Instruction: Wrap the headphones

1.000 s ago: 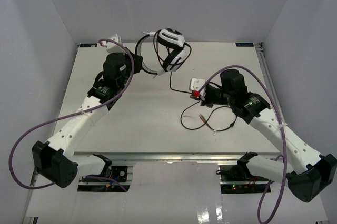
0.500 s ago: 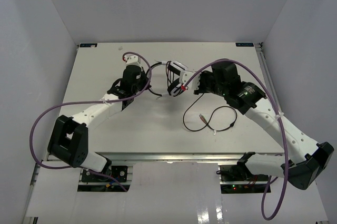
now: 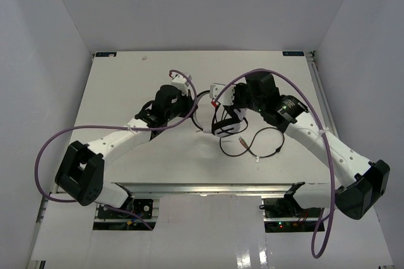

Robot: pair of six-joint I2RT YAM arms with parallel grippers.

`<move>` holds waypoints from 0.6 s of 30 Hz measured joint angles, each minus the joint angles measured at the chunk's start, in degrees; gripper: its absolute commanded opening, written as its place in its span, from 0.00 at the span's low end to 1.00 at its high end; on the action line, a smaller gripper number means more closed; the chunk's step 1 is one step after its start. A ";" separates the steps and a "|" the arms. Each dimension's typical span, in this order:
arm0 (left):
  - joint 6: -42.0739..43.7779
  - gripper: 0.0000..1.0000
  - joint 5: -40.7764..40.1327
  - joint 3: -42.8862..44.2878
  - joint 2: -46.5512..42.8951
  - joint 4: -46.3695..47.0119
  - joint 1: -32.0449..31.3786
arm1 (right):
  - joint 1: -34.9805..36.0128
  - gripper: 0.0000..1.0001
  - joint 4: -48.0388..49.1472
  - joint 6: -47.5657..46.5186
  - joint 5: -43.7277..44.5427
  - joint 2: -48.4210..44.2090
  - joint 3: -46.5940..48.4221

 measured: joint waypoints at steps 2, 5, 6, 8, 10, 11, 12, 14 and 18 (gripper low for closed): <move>1.26 0.00 1.30 -0.04 -0.79 -0.13 -0.95 | -0.03 0.14 0.09 -0.36 0.34 0.62 0.00; 2.36 0.00 2.72 -0.60 -3.24 -0.54 -1.91 | -0.64 0.14 0.21 -0.48 0.11 0.72 -0.02; 2.60 0.00 2.97 -0.95 -4.37 -0.60 -2.00 | -0.93 0.14 0.34 -0.47 -0.14 0.69 -0.02; 2.84 0.00 3.33 -1.43 -6.48 -0.79 -2.02 | -1.99 0.14 0.93 -0.42 -0.79 0.54 -0.27; 2.88 0.00 3.65 -1.79 -8.32 -0.80 -2.00 | -3.13 0.14 1.03 -0.30 -1.54 0.08 -0.63; 2.87 0.00 3.73 -1.87 -8.96 -0.79 -1.97 | -3.60 0.14 1.10 -0.16 -1.85 -0.26 -0.92; 2.86 0.00 3.84 -1.90 -9.41 -0.79 -1.96 | -3.97 0.13 1.07 0.04 -2.23 -0.60 -1.08; 2.81 0.00 4.08 -1.90 -9.94 -0.83 -1.98 | -4.51 0.13 1.03 0.66 -3.22 -1.19 -1.21; 2.75 0.00 4.59 -1.90 -9.77 -1.94 -1.98 | -4.87 0.13 1.01 2.19 -5.99 -2.00 -1.07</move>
